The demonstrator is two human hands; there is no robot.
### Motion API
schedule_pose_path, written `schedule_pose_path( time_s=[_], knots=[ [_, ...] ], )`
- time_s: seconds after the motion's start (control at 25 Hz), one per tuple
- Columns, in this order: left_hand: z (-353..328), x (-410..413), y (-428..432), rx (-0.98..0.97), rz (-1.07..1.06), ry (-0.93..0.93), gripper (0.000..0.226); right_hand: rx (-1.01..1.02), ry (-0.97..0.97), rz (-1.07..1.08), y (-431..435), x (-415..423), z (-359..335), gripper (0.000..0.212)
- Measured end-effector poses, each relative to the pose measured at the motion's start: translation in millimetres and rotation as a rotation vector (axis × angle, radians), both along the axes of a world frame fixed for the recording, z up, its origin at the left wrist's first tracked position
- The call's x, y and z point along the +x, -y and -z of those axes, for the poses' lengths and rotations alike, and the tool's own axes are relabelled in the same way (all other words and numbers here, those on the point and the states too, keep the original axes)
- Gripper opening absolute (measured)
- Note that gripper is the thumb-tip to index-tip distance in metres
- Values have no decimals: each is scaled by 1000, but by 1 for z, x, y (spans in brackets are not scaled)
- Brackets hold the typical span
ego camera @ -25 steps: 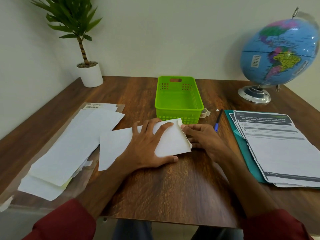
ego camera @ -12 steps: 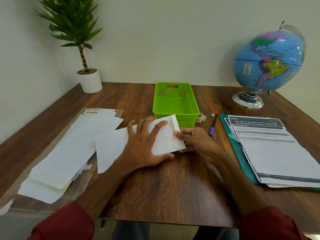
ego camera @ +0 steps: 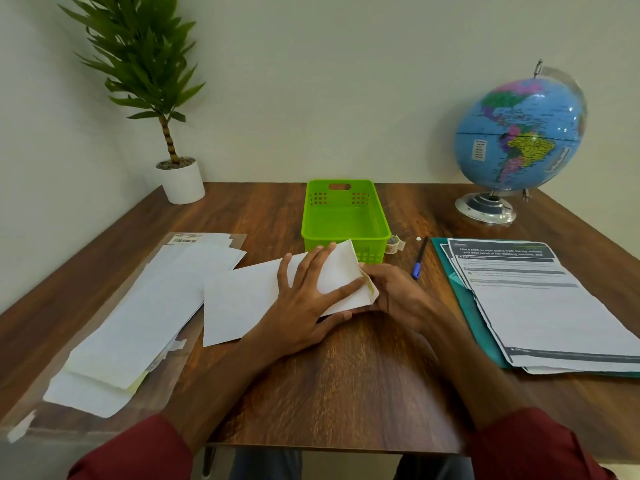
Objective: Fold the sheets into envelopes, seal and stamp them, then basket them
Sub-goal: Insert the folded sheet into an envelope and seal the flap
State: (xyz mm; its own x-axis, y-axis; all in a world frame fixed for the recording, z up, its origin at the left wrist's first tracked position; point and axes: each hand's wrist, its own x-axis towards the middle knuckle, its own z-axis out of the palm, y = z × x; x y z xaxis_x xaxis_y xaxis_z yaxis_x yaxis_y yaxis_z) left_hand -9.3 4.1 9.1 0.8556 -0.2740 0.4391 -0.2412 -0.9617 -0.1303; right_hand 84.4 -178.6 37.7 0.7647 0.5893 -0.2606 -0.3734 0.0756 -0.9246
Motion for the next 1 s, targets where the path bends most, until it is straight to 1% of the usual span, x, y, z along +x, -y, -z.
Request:
schedule_pose_path(
  time_s=[0.12,0.24,0.36,0.48,0.56,0.64,0.72,0.8,0.84,0.92,1.0],
  knots=[
    [3,1,0,-49,115,46,46,-42,66,-33,1,0,0,29],
    [3,-1,1,-129,177,59,40,-106,196,-111,2,-1,-1,25],
    [1,-4,1,-212,145,100,35,-177,300,-72,2,0,2,27],
    [2,-1,-5,-231,87,124,30,-221,368,-32,1,-3,0,30],
    [3,1,-8,-237,67,107,32,-199,399,-63,3,-6,-4,39],
    [1,0,-7,-275,59,120,42,-211,513,-54,7,-10,-6,46],
    [-9,-5,-1,-407,67,177,60,-263,691,32,10,-16,-10,46],
    [-30,-12,11,-584,91,279,79,-326,896,154,13,-29,-20,43],
    [-44,-15,16,-642,105,343,85,-349,994,230,14,-36,-28,40],
    [-73,-19,25,-679,128,464,87,-326,1131,365,18,-49,-44,36],
    [-98,-22,31,-667,129,530,77,-253,1248,470,22,-57,-57,31]
  ],
)
